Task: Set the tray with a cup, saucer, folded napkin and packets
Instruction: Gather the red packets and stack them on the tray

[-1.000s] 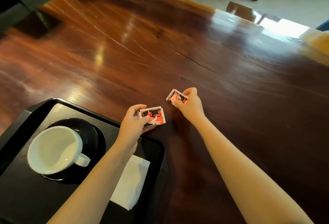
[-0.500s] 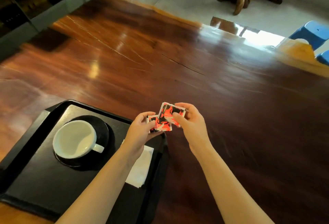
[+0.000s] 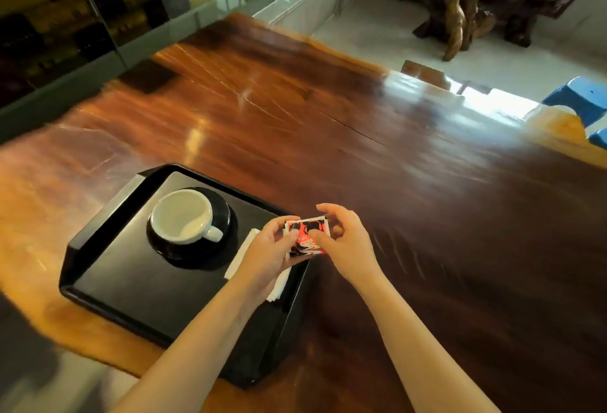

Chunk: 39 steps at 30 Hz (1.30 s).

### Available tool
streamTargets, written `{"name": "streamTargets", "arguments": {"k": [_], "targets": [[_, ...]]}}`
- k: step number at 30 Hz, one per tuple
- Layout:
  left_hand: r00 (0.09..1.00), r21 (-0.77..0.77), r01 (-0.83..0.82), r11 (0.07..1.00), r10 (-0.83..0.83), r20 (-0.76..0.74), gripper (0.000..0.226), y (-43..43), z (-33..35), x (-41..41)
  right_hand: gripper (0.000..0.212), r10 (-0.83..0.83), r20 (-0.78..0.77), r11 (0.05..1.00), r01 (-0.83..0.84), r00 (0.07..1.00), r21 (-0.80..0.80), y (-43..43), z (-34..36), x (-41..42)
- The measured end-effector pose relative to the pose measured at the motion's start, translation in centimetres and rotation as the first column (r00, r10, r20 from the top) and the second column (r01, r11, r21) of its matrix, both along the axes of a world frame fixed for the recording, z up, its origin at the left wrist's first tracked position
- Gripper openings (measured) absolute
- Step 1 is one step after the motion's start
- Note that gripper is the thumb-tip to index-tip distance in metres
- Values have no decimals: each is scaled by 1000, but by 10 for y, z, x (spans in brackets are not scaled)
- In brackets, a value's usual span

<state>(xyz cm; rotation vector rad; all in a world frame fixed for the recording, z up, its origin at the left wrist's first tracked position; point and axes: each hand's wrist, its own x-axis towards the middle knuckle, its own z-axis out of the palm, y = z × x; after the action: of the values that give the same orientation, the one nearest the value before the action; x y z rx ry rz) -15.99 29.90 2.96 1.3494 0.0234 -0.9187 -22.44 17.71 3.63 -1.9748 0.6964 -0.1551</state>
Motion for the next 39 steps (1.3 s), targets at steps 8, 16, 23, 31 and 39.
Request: {"name": "streamTargets", "arguments": {"k": [8, 16, 23, 31, 39], "targets": [[992, -19, -66, 998, 68, 109, 22, 48, 19, -47, 22, 23, 106, 956, -53, 994, 290, 40, 14, -42], [981, -5, -78, 997, 77, 177, 27, 93, 36, -74, 24, 43, 206, 951, -104, 978, 292, 69, 32, -59], [990, 59, -6, 998, -2, 138, 26, 120, 49, -64, 21, 137, 185, 954, -180, 973, 242, 87, 42, -49], [965, 271, 239, 933, -259, 43, 18, 177, 21, -31, 30, 446, -130, 895, -439, 886, 81, 133, 27, -3], [962, 256, -135, 957, 188, -199, 21, 184, -20, -6, 49, 222, -340, 973, -229, 914, 22, 202, -24, 6]]}}
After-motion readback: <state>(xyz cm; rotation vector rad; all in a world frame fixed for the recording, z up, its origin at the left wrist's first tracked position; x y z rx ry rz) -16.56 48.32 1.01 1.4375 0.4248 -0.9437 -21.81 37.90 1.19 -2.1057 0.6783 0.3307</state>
